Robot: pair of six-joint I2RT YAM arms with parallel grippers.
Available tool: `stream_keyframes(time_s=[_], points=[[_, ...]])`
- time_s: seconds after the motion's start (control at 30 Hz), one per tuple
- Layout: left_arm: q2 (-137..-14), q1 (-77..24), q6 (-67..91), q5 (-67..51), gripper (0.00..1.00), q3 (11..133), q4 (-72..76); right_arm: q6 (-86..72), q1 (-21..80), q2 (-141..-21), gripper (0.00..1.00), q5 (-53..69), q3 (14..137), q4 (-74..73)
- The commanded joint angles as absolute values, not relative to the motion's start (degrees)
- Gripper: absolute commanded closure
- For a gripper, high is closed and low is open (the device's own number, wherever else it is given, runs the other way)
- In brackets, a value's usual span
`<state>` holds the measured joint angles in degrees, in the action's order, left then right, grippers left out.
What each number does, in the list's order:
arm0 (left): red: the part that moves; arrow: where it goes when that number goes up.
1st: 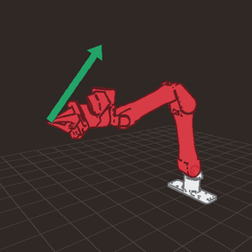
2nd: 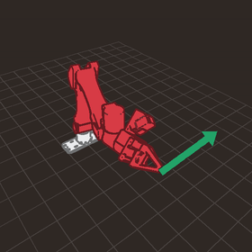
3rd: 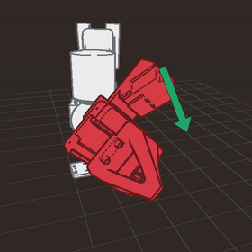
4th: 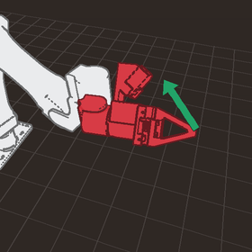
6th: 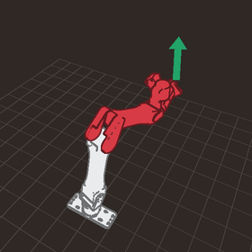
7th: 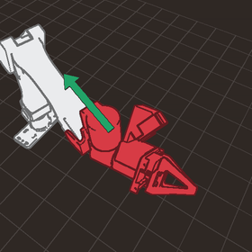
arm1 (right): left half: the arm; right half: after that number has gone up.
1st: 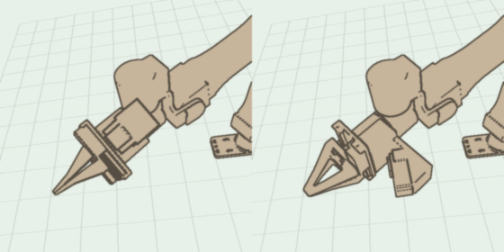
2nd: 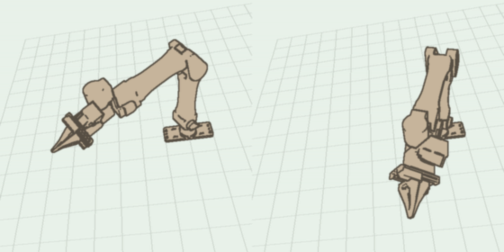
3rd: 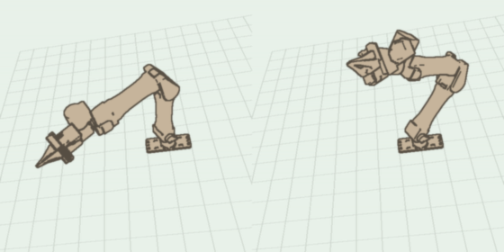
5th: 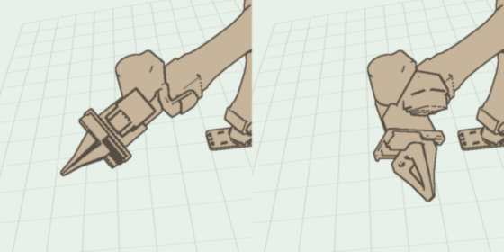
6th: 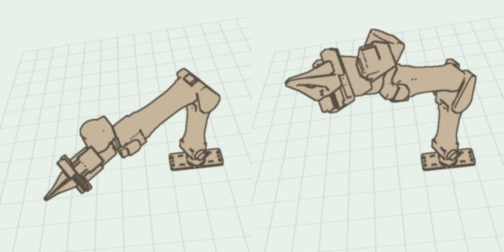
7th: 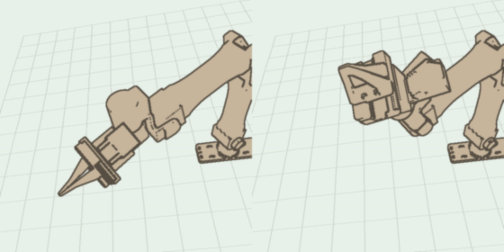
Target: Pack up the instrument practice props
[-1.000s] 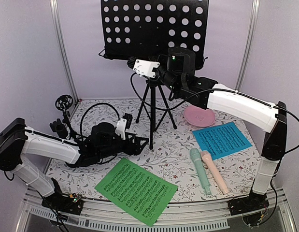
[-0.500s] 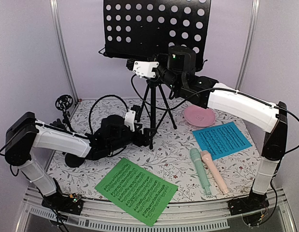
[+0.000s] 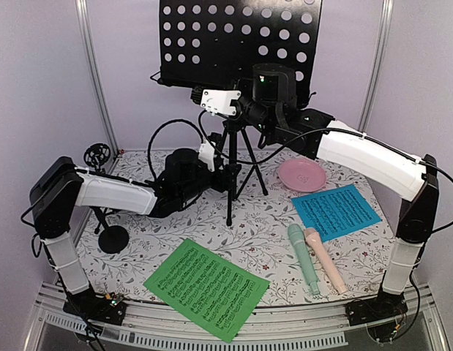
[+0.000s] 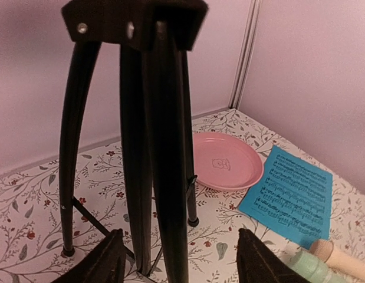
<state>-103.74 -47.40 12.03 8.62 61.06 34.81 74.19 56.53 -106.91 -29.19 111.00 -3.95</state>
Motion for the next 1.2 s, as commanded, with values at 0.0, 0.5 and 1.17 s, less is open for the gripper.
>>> stream_keyframes(time_s=[0.0,0.5,1.17], points=[[-106.2,-47.5,8.6,9.3,0.39,62.1,38.2,67.4,57.9,-105.6,1.00,-28.5,115.0,1.5],[-106.9,-48.4,4.2,7.9,0.96,63.6,40.1,66.1,58.0,-104.8,1.00,-27.2,116.8,0.4],[-97.3,-50.4,-0.5,9.8,1.00,70.4,30.2,66.4,58.5,-102.9,1.00,-25.4,122.4,-0.5]])
